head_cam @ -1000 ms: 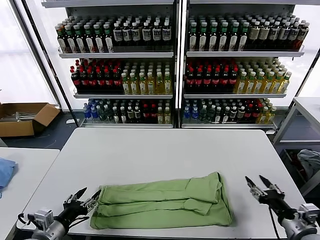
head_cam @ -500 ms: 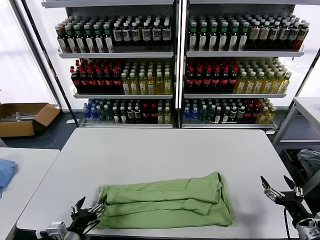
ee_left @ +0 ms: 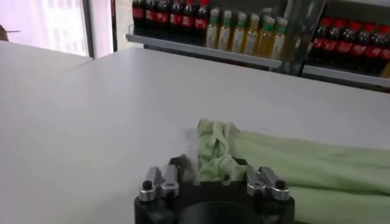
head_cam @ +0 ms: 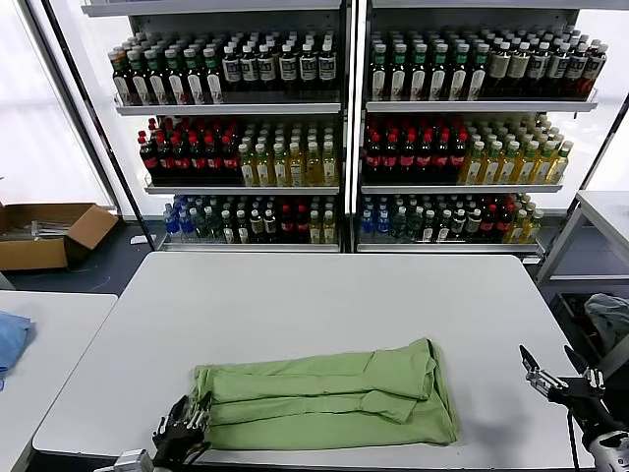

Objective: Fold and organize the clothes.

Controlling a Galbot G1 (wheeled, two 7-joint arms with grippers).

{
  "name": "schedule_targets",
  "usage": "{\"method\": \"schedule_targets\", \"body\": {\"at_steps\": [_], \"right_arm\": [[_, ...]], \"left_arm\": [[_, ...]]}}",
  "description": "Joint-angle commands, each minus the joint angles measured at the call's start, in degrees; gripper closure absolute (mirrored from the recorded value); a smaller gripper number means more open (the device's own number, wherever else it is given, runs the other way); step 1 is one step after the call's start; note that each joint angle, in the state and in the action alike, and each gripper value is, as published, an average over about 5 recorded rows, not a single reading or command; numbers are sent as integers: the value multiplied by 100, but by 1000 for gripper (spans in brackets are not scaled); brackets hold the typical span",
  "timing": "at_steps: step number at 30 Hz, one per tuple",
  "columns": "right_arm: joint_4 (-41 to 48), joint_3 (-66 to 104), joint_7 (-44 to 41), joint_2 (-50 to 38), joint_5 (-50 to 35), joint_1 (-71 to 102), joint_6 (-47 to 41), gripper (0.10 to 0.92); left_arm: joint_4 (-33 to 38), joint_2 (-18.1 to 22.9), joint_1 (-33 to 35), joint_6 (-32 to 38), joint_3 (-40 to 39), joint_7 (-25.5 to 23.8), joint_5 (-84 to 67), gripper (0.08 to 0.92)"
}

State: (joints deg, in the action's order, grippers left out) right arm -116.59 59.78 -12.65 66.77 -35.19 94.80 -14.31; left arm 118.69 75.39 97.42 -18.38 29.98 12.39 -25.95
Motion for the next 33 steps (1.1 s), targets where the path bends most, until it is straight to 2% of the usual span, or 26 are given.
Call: {"method": "schedule_targets", "body": {"at_steps": [1,8,12,16,20,26,29,33], "right_arm": [[-28,13,4,-14,-203,-32,-30,203],[-4,-3,16,-133,-305,-114,-73,203],[-8,-19,49,-154,-369,-180,-102,203],[-74,-18,71,-183,-442,-200,-136,203],[-114,-2,100,-218,-487,-200,-133,203],[-208,-10,126,-233,-518,-192,-135,203],[-249,-14,130,-243,-523,-192,-139,203],[-313,-14,138,-235,-528,-188,-150,203]], "left_arm": [[-209,156,47,271,-290,3,308,588],[-278,-110,-114,587,84,-356,341,796],[-214,-355,-222,576,637,-670,229,883],[-448,-877,-386,478,1795,-1101,-81,896],[-1045,-1776,-436,507,2859,-1560,-259,896],[-2022,-2845,-496,523,3809,-1755,-720,896],[-2092,-3160,-530,446,3978,-1785,-796,896],[-1506,-3165,-503,267,3847,-1747,-973,896]]}}
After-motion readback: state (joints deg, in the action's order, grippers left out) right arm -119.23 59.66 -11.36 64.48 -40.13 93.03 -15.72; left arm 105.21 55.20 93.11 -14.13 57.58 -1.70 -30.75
